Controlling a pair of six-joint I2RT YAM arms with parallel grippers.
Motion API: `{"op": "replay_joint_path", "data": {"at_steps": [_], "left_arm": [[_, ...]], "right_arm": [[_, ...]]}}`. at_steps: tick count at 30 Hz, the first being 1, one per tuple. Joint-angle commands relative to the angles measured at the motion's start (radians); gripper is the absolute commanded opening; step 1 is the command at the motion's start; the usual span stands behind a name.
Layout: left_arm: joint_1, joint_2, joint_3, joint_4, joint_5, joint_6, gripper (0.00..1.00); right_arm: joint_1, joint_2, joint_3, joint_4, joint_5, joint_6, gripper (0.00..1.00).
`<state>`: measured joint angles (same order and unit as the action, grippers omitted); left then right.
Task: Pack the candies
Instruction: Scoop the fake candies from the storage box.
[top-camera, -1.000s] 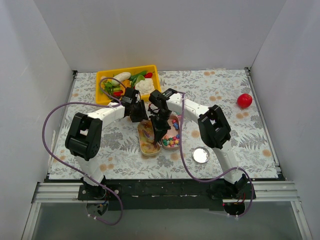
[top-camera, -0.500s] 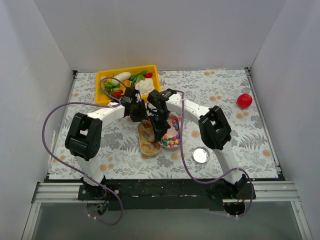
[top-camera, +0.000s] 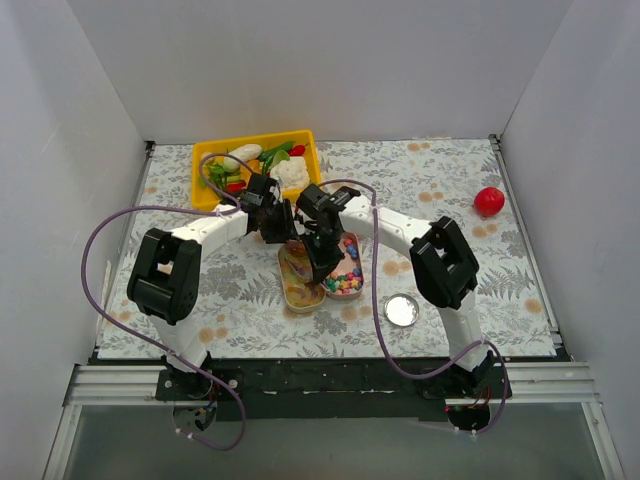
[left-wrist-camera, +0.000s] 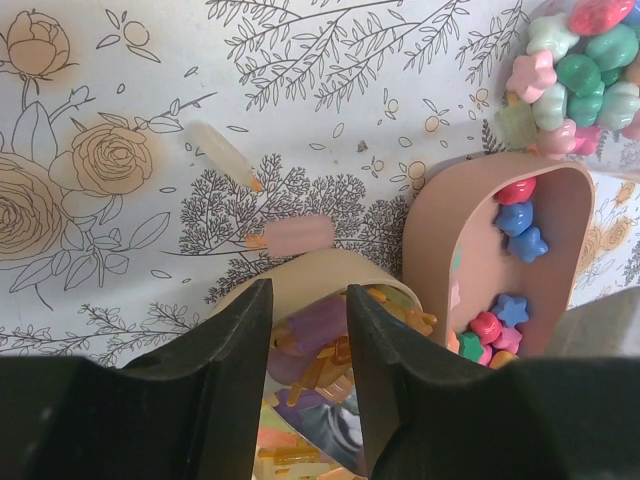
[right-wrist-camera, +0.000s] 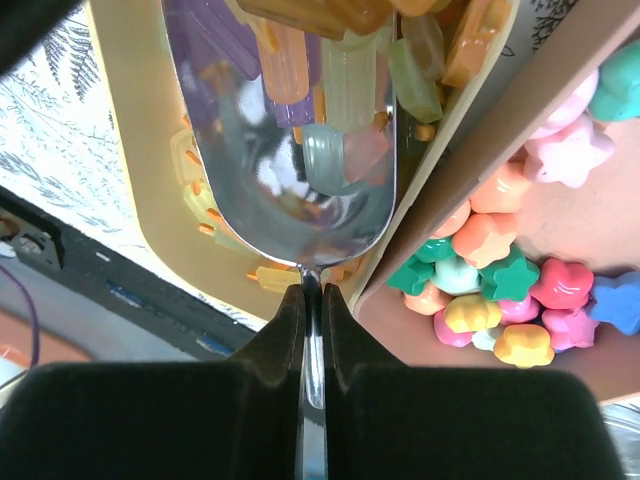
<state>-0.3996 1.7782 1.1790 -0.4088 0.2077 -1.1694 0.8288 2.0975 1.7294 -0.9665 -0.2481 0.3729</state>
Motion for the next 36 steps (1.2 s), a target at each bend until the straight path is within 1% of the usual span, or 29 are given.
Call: {"op": "replay_joint_path", "data": {"at_steps": [1, 10, 19, 25, 27, 28, 36], "left_arm": [[-0.008, -0.054, 0.013, -0.059, 0.044, 0.016, 0.35], [-0.004, -0.051, 0.025, -0.067, 0.045, 0.014, 0.34], [0.005, -0.051, 0.036, -0.068, 0.073, 0.019, 0.34], [0.013, -0.048, 0.054, -0.074, 0.084, 0.024, 0.34], [0.015, -0.046, 0.059, -0.078, 0.088, 0.033, 0.34], [0.015, -0.045, 0.06, -0.079, 0.088, 0.037, 0.34], [0.019, -0.045, 0.068, -0.093, 0.113, 0.077, 0.33]], "right_arm": [[-0.01, -0.047, -0.077, 0.086, 0.159, 0.003, 0.01], [0.015, -0.088, -0.123, 0.15, 0.207, -0.026, 0.01], [0.032, -0.163, -0.237, 0.273, 0.225, -0.028, 0.01], [0.043, -0.194, -0.278, 0.296, 0.242, -0.037, 0.01], [0.047, -0.198, -0.28, 0.293, 0.242, -0.045, 0.01], [0.05, -0.2, -0.28, 0.295, 0.275, -0.048, 0.01], [0.062, -0.221, -0.277, 0.288, 0.303, -0.072, 0.01]]}}
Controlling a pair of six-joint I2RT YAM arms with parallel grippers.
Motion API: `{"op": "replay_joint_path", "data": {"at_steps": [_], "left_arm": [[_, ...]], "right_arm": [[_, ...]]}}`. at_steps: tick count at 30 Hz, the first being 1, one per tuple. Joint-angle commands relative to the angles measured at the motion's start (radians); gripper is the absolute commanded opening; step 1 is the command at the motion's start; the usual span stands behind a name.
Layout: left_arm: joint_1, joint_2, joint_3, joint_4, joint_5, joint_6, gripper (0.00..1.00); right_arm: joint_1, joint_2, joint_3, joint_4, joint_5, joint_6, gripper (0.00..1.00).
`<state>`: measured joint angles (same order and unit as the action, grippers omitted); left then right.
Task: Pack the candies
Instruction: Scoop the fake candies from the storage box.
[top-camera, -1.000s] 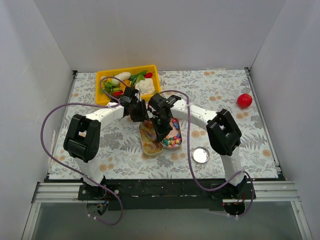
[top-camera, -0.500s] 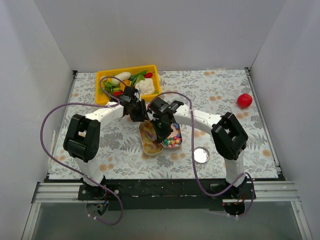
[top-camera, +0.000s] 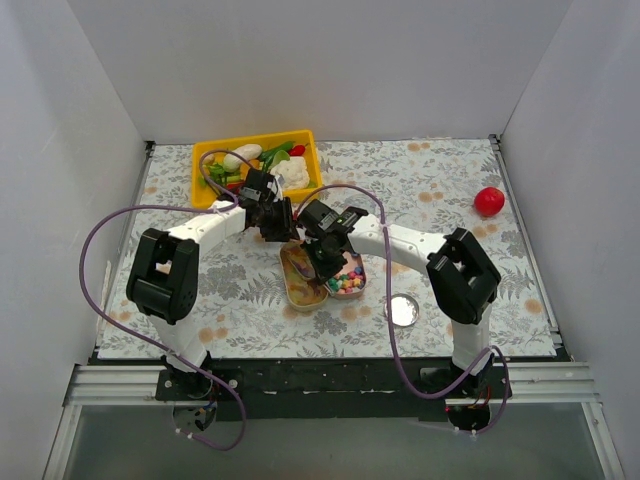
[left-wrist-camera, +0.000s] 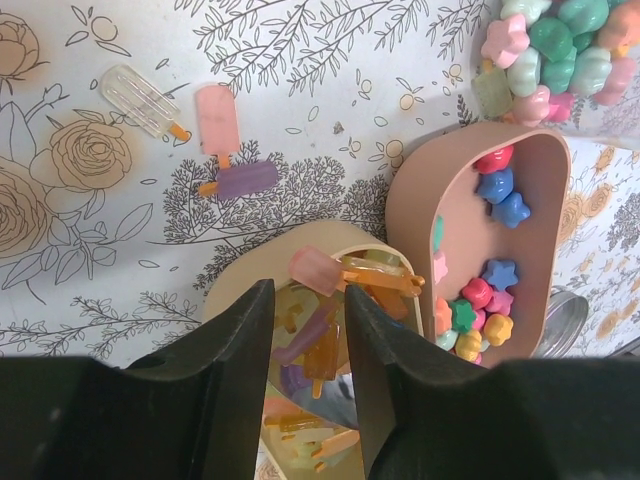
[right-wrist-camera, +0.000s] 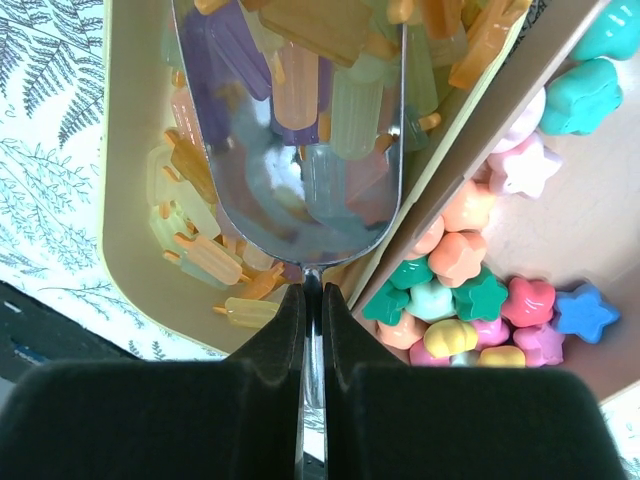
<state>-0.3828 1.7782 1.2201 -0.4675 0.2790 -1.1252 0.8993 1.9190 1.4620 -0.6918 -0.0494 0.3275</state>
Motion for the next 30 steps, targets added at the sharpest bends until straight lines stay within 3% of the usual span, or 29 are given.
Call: {"op": "replay_joint_path", "data": {"at_steps": [1, 13, 30], "left_arm": [[0.002, -0.049, 0.025, -0.036, 0.042, 0.036, 0.33], [0.004, -0.115, 0.025, -0.043, 0.106, 0.047, 0.33], [0.03, -0.175, 0.064, -0.105, 0.069, 0.03, 0.33]], "right_arm": [[-0.007, -0.048, -0.009, 0.014, 0.108, -0.03, 0.01], [0.006, -0.113, -0.046, 0.037, 0.125, -0.041, 0.01], [0.044, -0.225, -0.153, 0.058, 0.158, -0.036, 0.01]]}}
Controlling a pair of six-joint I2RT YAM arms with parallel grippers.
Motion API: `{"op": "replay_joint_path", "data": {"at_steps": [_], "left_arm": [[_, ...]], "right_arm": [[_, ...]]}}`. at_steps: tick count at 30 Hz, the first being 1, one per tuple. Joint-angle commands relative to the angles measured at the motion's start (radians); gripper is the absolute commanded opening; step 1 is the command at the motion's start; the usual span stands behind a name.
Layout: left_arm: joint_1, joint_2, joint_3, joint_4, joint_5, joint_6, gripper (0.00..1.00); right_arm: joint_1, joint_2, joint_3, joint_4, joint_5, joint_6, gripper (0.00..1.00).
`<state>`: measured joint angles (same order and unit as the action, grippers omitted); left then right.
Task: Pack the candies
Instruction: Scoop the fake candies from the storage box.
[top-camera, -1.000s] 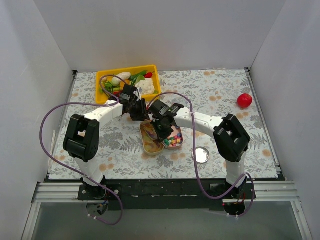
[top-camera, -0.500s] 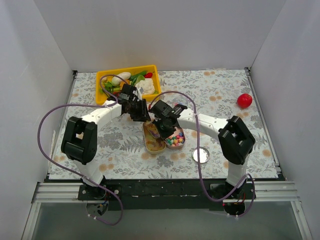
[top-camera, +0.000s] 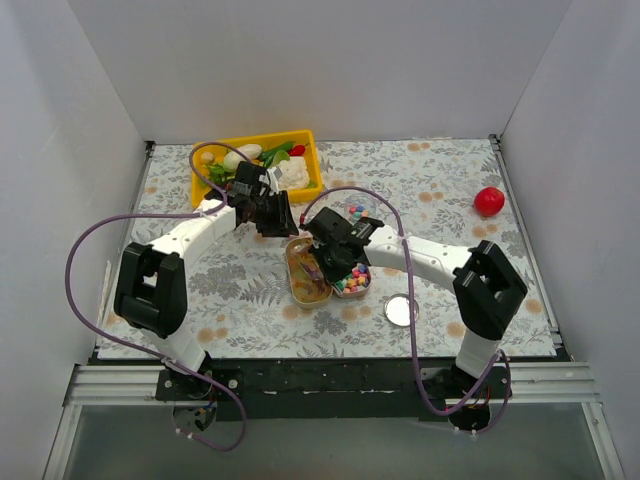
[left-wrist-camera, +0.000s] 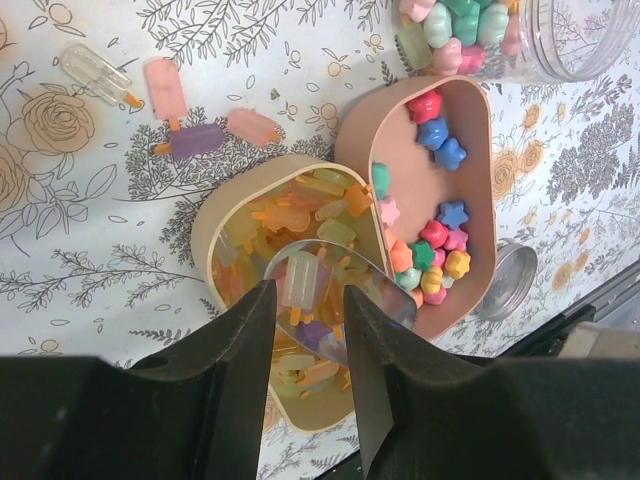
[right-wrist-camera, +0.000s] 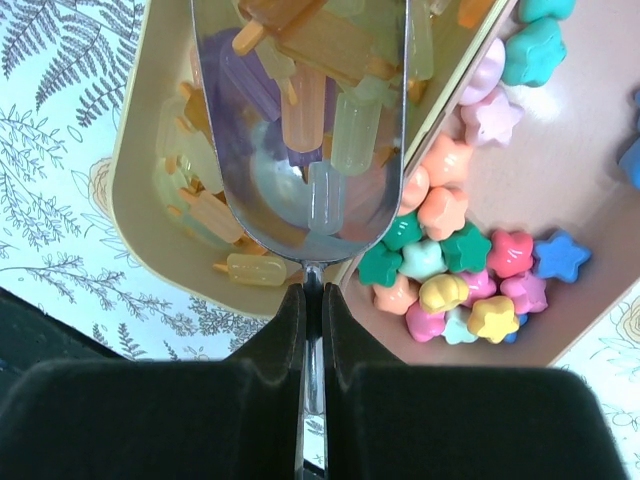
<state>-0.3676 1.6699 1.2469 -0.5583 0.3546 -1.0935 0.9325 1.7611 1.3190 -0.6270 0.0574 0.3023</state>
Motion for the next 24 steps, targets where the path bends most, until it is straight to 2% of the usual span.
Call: {"op": "replay_joint_path", "data": {"at_steps": [1, 11, 18, 22, 24], "left_arm": [[0.018, -0.068, 0.037, -0.012, -0.008, -0.005, 0.33], [0.056, -0.108, 0.045, 0.011, -0.049, -0.028, 0.34], [0.071, -0.124, 0.043, 0.011, -0.08, -0.028, 0.36], [0.071, -0.127, 0.025, 0.014, -0.094, -0.023, 0.46], [0.071, -0.136, 0.01, 0.018, -0.117, -0.025, 0.57]], "right_arm": [[0.011, -0.086, -0.009, -0.014, 0.056, -0.009, 0.01], [0.006, -0.16, 0.081, -0.095, 0.101, 0.02, 0.01], [-0.063, -0.121, 0.258, -0.218, 0.081, 0.057, 0.01], [-0.127, -0.103, 0.324, -0.26, 0.064, 0.057, 0.01], [-0.164, -0.098, 0.339, -0.278, 0.053, 0.052, 0.01]]}}
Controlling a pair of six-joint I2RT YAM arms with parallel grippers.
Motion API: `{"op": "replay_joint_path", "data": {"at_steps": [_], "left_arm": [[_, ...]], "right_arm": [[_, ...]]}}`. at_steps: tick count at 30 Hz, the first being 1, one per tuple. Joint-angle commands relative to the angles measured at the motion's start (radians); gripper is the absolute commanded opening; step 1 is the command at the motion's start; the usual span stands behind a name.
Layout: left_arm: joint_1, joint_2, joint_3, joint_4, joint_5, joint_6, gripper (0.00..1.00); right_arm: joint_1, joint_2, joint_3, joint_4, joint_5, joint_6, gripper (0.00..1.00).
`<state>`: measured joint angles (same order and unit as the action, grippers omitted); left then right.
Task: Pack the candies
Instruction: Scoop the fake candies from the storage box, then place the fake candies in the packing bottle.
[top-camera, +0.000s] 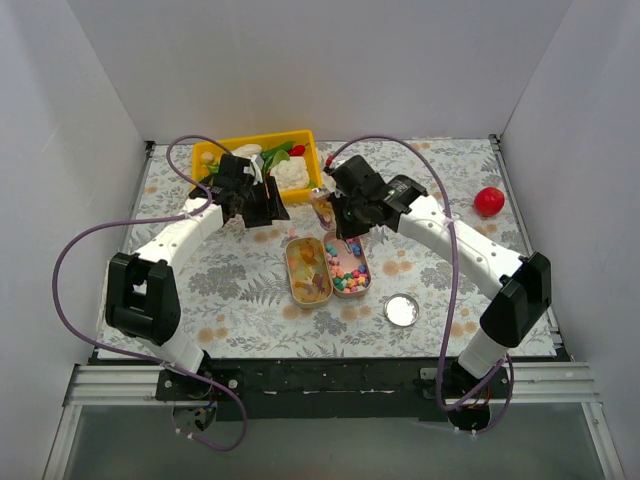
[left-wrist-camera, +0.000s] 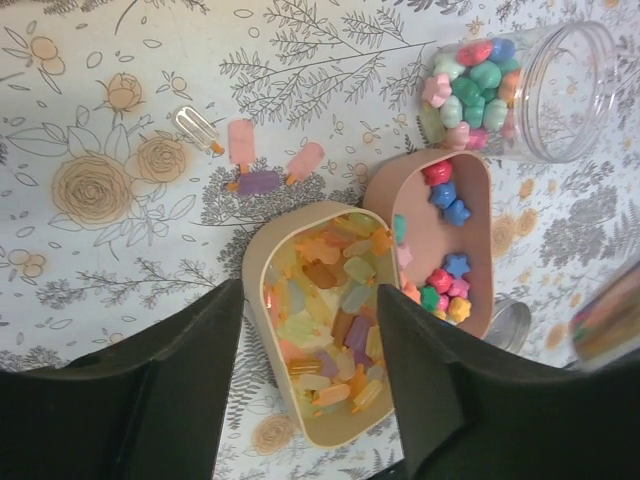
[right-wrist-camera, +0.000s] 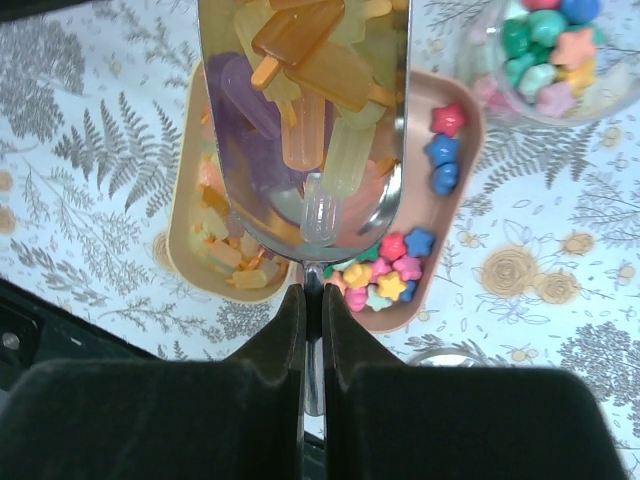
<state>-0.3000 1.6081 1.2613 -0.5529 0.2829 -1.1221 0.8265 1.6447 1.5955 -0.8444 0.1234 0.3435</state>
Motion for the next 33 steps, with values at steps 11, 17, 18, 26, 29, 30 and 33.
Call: {"op": "replay_joint_path", "data": {"at_steps": [11, 17, 18, 26, 29, 30, 33], "left_arm": [[0.012, -0.1, -0.017, 0.013, -0.116, 0.016, 0.92], [0.012, -0.091, -0.03, 0.01, -0.128, 0.019, 0.98], [0.013, -0.091, -0.031, 0.013, -0.129, 0.021, 0.98], [0.013, -0.086, -0.048, 0.015, -0.128, 0.018, 0.98], [0.013, -0.083, -0.046, 0.013, -0.133, 0.018, 0.98], [0.013, -0.083, -0.045, 0.011, -0.133, 0.018, 0.98], [0.015, -0.08, -0.043, 0.011, -0.136, 0.018, 0.98]], "right_arm": [[-0.243, 0.023, 0.018, -0.08, -0.219, 0.052, 0.01], [-0.28, 0.063, 0.031, -0.122, -0.267, 0.048, 0.01], [-0.282, 0.069, 0.03, -0.12, -0.28, 0.052, 0.01], [-0.366, 0.112, 0.037, -0.127, -0.451, 0.112, 0.01], [-0.4, 0.129, 0.037, -0.136, -0.525, 0.129, 0.01], [-0.406, 0.138, 0.038, -0.136, -0.539, 0.132, 0.01], [-0.421, 0.155, 0.04, -0.131, -0.588, 0.14, 0.01]]}}
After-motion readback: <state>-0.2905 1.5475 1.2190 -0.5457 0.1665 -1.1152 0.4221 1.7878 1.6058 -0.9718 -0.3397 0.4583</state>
